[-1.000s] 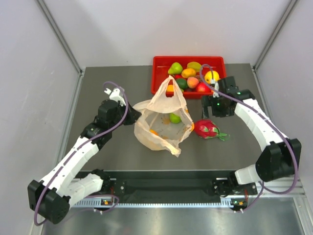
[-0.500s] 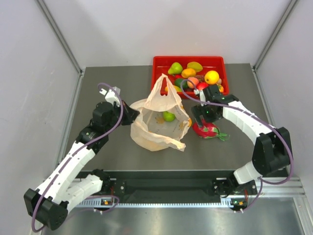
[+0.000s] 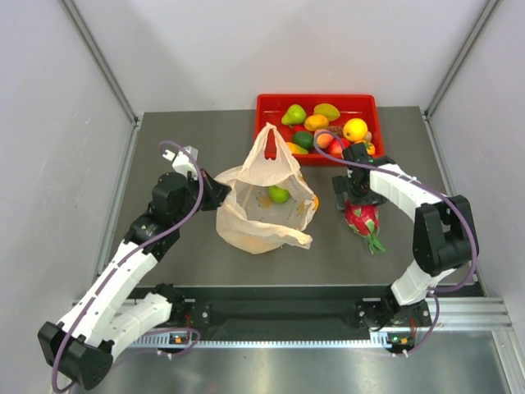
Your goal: Untie the knot of the plastic bag and take out the fruit
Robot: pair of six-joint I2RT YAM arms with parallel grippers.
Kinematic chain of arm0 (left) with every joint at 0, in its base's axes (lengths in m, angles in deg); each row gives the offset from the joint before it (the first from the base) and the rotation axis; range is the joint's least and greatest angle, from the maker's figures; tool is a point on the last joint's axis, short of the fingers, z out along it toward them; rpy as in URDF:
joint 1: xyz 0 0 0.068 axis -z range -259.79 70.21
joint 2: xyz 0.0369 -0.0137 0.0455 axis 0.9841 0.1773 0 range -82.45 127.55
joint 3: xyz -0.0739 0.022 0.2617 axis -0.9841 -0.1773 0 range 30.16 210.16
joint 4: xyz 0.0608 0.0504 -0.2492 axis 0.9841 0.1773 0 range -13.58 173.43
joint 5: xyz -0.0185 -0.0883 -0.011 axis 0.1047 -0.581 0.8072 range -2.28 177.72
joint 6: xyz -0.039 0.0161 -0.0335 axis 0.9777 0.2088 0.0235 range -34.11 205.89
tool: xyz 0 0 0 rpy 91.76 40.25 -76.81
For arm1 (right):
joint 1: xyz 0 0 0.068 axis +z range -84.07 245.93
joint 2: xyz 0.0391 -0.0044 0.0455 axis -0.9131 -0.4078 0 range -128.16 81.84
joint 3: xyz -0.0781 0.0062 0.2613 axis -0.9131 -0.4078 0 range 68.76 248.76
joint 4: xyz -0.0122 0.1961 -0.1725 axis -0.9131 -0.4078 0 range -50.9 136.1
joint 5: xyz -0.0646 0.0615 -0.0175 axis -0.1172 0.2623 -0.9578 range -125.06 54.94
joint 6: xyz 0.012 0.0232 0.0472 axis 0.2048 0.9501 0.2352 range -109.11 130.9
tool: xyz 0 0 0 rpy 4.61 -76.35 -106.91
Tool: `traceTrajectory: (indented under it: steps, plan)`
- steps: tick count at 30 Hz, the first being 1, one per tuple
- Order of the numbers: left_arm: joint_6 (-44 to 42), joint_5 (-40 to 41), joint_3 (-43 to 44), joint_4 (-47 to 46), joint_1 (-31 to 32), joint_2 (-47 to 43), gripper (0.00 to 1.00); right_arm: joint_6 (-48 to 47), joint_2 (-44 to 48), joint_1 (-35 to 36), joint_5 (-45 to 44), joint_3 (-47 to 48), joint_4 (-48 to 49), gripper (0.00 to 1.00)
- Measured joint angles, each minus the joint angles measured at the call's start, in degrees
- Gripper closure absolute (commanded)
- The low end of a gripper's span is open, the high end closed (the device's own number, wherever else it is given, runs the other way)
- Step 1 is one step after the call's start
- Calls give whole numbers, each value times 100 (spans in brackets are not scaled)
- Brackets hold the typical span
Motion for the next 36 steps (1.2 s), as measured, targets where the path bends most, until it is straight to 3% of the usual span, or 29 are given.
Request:
traceTrajectory:
  steps: [12,14,16,17,19,20,21,28,36]
  plan:
    - [0,2,-7,0,-4,0,100,243,-214,-37,-103,-15,-7,0]
    - [0,2,-11,0,-9,0,100,282,-229,-48,-103,-20,-13,5]
    - [-2,2,-13,0,-11,0,100,289,-229,-76,-101,-17,-15,19]
    - [-2,2,-13,0,-15,0,100,286,-229,-83,-98,-15,-17,37]
    - [-4,2,-13,0,-15,0,100,295,-232,-111,-31,13,-44,62]
    - [-7,2,-13,0,-15,2,100,293,-234,-114,66,33,-72,92]
    - [-13,2,-13,0,-15,11,100,293,-234,-125,164,59,-109,100]
    - [-111,0,-13,4,-31,87,100,273,-232,-138,872,1235,-852,100]
    - [-153,-20,-13,20,-52,125,100,525,-658,-275,1331,4409,-986,100]
